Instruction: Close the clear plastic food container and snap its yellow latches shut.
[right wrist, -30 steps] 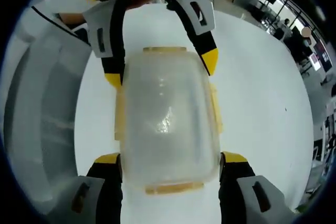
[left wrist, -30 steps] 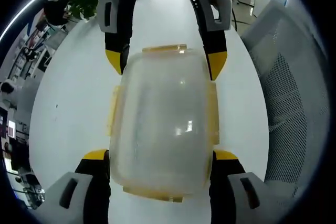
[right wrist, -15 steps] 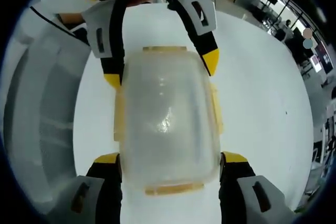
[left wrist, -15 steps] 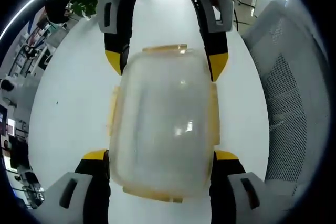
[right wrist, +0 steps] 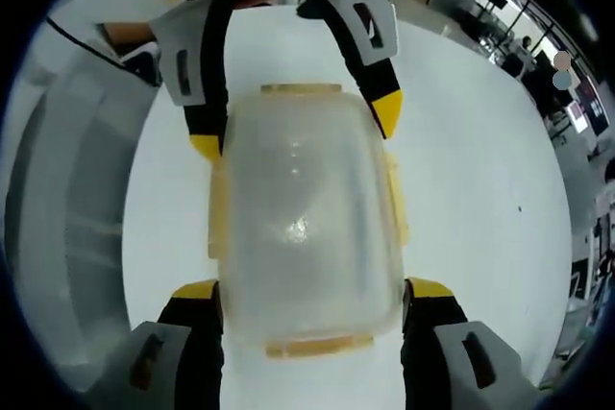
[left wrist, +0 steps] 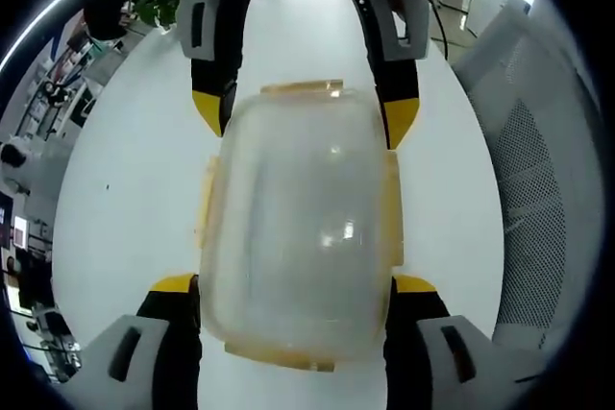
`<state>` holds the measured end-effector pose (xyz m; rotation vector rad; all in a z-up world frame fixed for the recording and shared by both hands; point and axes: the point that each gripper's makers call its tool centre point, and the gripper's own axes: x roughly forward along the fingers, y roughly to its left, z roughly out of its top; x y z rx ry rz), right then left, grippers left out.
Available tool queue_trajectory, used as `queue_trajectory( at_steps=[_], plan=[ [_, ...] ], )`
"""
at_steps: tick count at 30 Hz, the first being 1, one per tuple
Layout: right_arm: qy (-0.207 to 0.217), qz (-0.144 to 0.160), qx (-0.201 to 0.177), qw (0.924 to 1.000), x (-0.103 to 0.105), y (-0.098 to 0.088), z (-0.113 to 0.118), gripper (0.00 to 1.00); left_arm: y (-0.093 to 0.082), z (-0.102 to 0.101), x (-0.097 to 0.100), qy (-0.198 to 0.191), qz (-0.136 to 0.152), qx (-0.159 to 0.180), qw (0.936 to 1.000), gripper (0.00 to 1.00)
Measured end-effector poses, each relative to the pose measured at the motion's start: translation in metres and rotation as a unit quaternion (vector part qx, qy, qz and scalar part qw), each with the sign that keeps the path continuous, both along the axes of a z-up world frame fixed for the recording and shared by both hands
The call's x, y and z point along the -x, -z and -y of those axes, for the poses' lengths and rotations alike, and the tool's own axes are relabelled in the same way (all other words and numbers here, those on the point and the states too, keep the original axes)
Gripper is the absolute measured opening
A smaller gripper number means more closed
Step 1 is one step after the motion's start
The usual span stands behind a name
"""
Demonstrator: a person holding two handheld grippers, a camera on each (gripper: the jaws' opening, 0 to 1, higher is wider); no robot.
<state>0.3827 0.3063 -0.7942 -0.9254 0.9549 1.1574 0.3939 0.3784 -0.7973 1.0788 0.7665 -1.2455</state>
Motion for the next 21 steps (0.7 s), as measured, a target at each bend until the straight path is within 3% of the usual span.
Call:
queue_trajectory(
  at_steps=[21],
  plan=[
    [0.004,0.002,-0.003,1.0,-0.034,0.0,0.006,0.77,0.0,0.007,-0.033,0.004,-0.001,0.004,1.0,0.79]
  ],
)
